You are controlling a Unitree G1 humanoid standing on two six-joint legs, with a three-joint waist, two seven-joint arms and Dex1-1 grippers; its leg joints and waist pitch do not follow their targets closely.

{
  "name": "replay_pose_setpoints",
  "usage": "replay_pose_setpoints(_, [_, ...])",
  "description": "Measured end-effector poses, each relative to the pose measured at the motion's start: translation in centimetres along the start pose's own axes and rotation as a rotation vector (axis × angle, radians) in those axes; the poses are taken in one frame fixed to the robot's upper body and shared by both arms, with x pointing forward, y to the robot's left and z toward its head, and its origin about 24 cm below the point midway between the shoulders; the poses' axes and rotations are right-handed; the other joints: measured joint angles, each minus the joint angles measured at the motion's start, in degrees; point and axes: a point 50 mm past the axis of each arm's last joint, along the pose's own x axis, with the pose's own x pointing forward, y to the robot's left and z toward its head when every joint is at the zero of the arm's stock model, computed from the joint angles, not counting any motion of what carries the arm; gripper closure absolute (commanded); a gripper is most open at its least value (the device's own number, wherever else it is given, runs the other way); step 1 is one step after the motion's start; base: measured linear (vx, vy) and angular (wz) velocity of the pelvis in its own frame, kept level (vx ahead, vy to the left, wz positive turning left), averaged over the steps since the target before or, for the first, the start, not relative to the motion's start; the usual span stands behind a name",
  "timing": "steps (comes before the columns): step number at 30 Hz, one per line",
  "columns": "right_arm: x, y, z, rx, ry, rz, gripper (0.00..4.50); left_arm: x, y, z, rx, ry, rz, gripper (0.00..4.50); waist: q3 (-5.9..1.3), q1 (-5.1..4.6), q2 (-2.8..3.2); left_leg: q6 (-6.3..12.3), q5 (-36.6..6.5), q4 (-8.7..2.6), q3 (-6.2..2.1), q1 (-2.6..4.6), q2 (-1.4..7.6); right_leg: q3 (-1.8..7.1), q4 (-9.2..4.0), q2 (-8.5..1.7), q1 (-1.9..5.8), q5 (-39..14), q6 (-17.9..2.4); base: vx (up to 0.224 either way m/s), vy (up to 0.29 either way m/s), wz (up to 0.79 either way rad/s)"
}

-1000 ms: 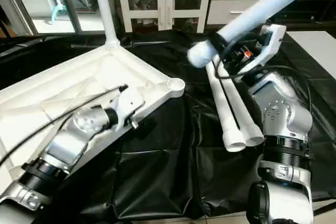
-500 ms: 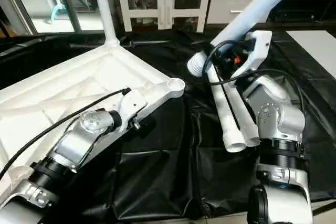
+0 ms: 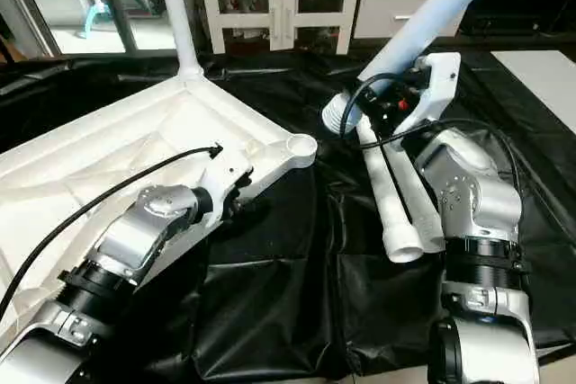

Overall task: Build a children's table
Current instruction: Insert table leg to table base

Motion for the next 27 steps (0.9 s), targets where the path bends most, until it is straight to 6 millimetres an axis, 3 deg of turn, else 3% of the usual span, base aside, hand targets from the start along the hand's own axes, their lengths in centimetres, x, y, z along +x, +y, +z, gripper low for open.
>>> replay_pose_setpoints(11, [0.1,0.1,-0.1,-0.023,0.013,0.002,2.66,-1.0,0.8,-0.6,0.215,0.051,-0.040,2.79,0.00,-0.85,0.00,-0.01,0.01,-0.04,0.00,0.07,0.00,0.01,0.00,0.00,0.03,0.01,0.01,0.000,0.000,0.00])
replay_pose_setpoints(21, [0.1,0.0,-0.2,-0.028,0.011,0.004,2.66,-3.2,2.5,-2.0,0.394,0.051,-0.122,3.59,0.00,-0.73,0.00,0.00,0.00,-0.04,0.04,0.07,-0.07,0.06,-0.16,-0.04,0.11,0.09,0.05,0.000,0.000,0.00])
replay_pose_setpoints(27, [0.2,0.2,-0.2,-0.030,0.013,0.020,2.66,-4.4,2.4,-3.0,0.457,0.008,-0.217,4.10,-0.02,-0.66,-0.04,0.17,-0.10,-0.04,0.17,0.07,-0.18,0.14,-0.29,-0.16,0.13,0.12,0.07,0.000,0.000,0.00])
